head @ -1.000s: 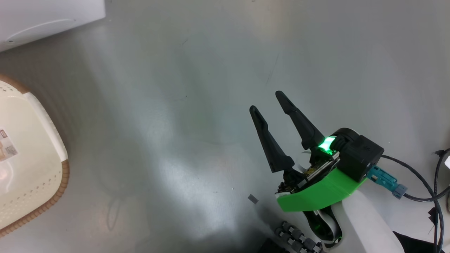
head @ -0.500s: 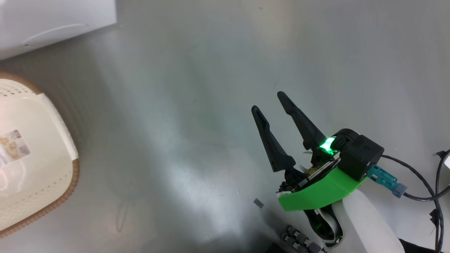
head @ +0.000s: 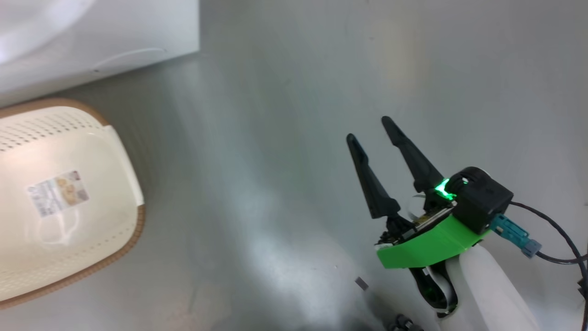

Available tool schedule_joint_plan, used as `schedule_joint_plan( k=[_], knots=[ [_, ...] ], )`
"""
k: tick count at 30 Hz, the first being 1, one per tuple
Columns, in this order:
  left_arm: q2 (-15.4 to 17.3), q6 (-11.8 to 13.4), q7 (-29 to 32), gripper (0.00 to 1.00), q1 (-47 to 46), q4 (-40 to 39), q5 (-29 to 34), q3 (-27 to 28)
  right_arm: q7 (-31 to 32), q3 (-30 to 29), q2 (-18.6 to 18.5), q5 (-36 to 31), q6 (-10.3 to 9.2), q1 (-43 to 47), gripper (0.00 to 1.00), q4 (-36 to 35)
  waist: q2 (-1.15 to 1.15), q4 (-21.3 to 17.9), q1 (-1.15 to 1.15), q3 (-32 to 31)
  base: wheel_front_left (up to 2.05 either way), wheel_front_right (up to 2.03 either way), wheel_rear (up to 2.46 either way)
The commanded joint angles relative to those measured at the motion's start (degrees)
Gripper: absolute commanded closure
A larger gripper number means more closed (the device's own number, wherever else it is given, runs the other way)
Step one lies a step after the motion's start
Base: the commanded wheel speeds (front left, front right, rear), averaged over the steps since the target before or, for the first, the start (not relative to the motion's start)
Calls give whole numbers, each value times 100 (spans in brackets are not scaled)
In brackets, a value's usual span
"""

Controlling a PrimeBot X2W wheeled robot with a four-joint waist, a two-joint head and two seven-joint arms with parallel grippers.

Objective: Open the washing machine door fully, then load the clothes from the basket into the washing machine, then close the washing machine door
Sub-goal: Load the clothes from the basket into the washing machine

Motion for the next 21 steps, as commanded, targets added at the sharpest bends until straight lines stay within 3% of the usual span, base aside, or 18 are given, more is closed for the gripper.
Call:
schedule_joint_plan(
  k=[1,8,15,21],
  knots=[
    [233,71,-114,0,383,-374,-56,185,-43,3,8,-80,16,288,0,-90,0,245,0,-274,0,0,0],
    [73,386,-219,0,1640,-1528,-117,418,-43,-251,8,-265,16,430,0,-75,0,497,0,-581,0,0,0],
    [-330,1101,-229,0,3764,-3760,190,814,-43,-500,8,-462,16,638,0,-48,0,831,0,-995,0,0,0],
    [-749,1431,-229,0,5063,-4713,452,900,-1,-693,8,-591,16,780,0,-41,0,1030,0,-1369,0,0,0]
  ],
)
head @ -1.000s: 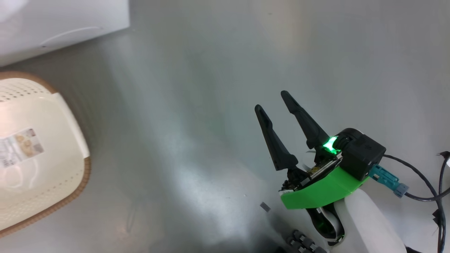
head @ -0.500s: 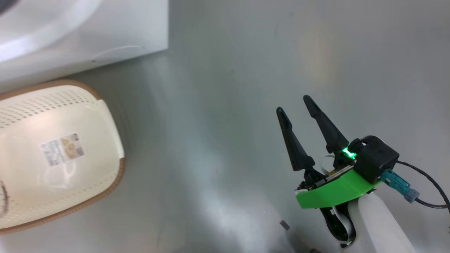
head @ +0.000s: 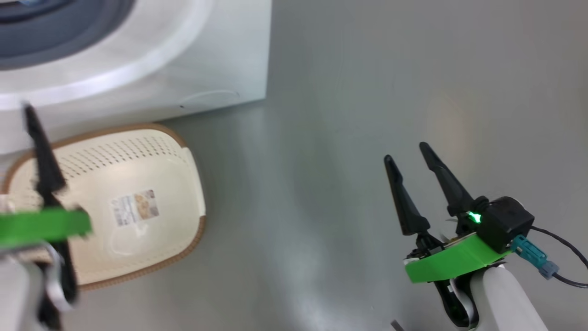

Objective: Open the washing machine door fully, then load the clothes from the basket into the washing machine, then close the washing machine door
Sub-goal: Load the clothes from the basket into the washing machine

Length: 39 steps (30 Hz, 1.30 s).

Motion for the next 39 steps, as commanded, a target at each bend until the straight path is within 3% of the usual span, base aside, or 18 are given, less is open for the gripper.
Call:
schedule_joint_plan(
  k=[1,7,20,29,39],
  knots=[
    [109,91,-27,0,243,-277,141,206,7,58,12,-80,16,193,0,-126,0,230,0,-333,0,0,0],
    [-268,173,-28,0,1047,-665,410,93,159,-111,12,-218,16,418,0,-180,0,440,0,-781,0,0,0],
    [-794,10,-28,0,2104,-694,670,-55,556,-264,12,-388,16,1036,0,-434,0,771,0,-1749,0,0,0],
    [-892,-96,-27,0,2472,-502,617,-156,773,-317,12,-408,16,1425,0,-652,0,815,0,-2260,0,0,0],
    [-785,-36,12,0,2613,-558,693,-189,910,-315,12,-414,16,1644,0,-815,0,812,0,-2508,0,0,0]
  ],
)
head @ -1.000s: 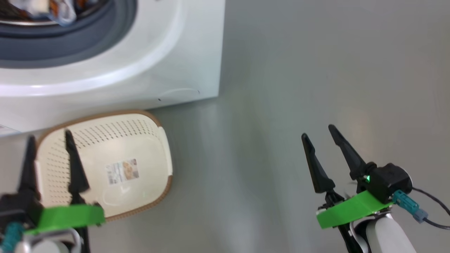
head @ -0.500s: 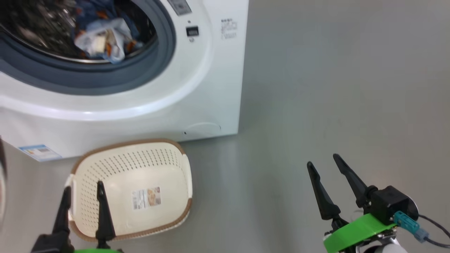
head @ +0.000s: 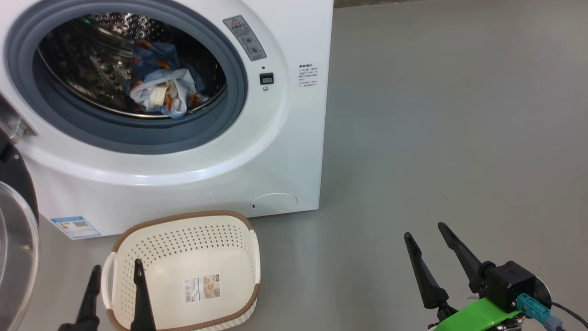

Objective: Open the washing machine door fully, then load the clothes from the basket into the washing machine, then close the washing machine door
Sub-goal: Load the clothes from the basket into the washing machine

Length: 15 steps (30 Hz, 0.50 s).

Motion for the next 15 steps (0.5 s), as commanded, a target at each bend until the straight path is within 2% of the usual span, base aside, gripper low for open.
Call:
schedule_joint_plan(
  k=[1,15],
  knots=[
    [130,37,4,0,-97,-151,64,200,20,120,1,-63,16,-9,0,-173,0,1,0,-48,0,0,0],
    [185,68,49,0,-53,-213,107,110,52,111,1,-33,16,90,0,-220,0,-35,0,-170,0,0,0]
  ],
)
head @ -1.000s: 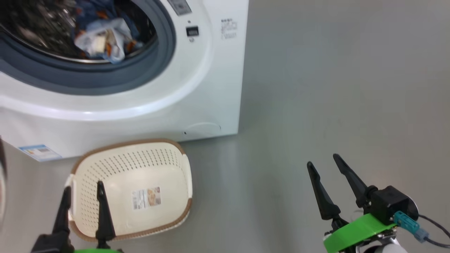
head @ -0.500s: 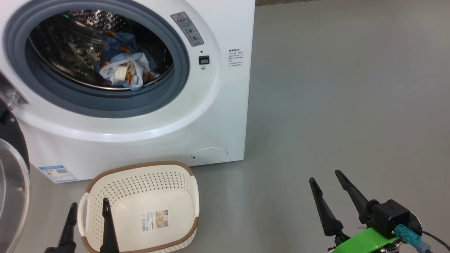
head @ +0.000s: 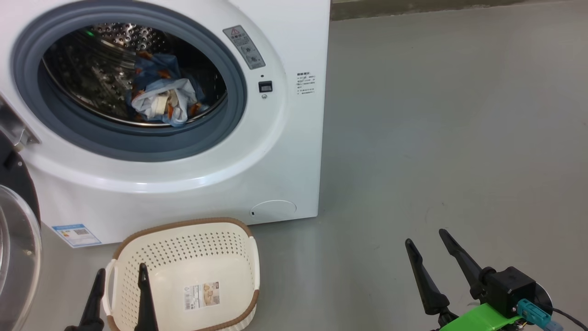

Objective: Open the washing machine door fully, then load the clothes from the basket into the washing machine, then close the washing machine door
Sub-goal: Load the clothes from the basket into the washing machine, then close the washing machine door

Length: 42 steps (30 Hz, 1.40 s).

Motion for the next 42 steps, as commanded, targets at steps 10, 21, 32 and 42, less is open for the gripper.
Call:
schedule_joint_plan(
  k=[10,21,32,42],
  knots=[
    [170,104,2,0,-119,-181,68,218,8,144,-3,-6,16,-54,0,-144,0,-40,0,-30,0,0,0],
    [164,116,-3,0,-156,-153,57,190,15,149,-3,4,16,-45,0,-147,0,-39,0,-27,0,0,0],
    [156,160,-18,0,-194,-103,82,171,22,139,-3,5,16,-51,0,-165,0,-10,0,-9,-56,56,0],
    [191,99,-31,0,-231,-111,97,118,16,108,-3,18,16,-44,0,-173,0,18,0,32,-147,147,0]
  ],
)
